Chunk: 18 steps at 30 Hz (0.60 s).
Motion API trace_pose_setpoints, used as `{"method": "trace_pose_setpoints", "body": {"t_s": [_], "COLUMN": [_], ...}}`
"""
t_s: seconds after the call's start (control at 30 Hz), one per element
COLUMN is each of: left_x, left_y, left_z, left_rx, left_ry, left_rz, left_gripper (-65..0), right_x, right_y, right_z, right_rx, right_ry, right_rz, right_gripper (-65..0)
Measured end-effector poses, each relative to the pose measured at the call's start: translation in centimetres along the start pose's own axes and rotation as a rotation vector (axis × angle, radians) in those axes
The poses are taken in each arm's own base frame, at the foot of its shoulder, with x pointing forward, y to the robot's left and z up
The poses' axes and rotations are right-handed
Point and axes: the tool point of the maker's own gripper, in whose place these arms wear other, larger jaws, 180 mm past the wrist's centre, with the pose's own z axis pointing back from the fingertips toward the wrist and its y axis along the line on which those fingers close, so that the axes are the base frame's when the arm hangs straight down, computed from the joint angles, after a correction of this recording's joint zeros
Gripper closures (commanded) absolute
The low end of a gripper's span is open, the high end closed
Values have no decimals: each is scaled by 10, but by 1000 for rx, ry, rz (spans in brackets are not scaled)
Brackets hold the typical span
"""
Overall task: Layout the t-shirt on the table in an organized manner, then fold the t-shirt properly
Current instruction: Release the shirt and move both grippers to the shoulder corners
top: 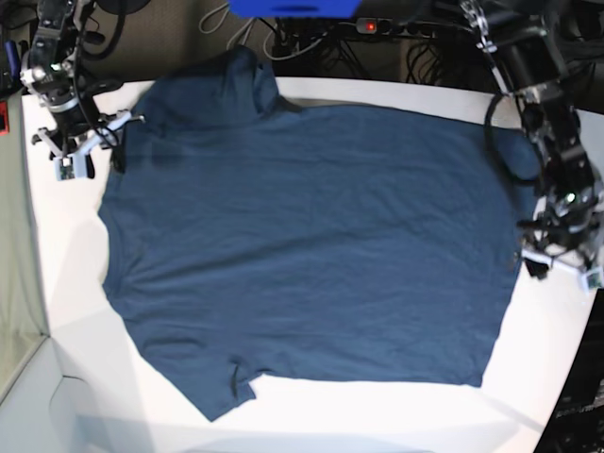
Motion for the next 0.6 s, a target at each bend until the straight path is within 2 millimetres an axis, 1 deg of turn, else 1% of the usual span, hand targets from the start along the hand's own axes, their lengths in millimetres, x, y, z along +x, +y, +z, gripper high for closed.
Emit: {"method": "trace_pose_setpoints", "body": {"t_s": [0.03,0.07,0.1,0.17,0.27,0.37,0.47,0.53,0.6], "left_x": [-7,-14,-22,-43,-77,-101,-122,-133,-139], "left_y": [11,17,21,27,36,30,29,35,43], "left_z": [7,14,22,37,49,54,54,54,53], "left_rx": [31,44,50,51,57,-16,-63,-65,-52], "left_ry": [13,16,22,55,133,187,245,278,295], "left_rz": [0,0,-14,-63,-111,-187,-235,-237,-236], "left_gripper": [-553,-562,-560,-542,-533,-531,-531,-531,-531], "right_x": [0,-1,-1,-2,-13,-26,-32,-33,-34], "right_y": [-1,-3,-7,-13,-15,-13,-8,-6,-6], "right_z": [0,1,2,5,11,17,18,19,20], "right_rx": [-2,-9,-19,-37,-43,-40,-37,-33,-30], "right_ry": [2,2,3,4,28,60,69,71,75], "right_rz": [-3,-6,-6,-8,-12,-14,-31,-37,-35], "right_gripper": [-327,-328,-328,-329,-329,-329,-329,-329,-329]}}
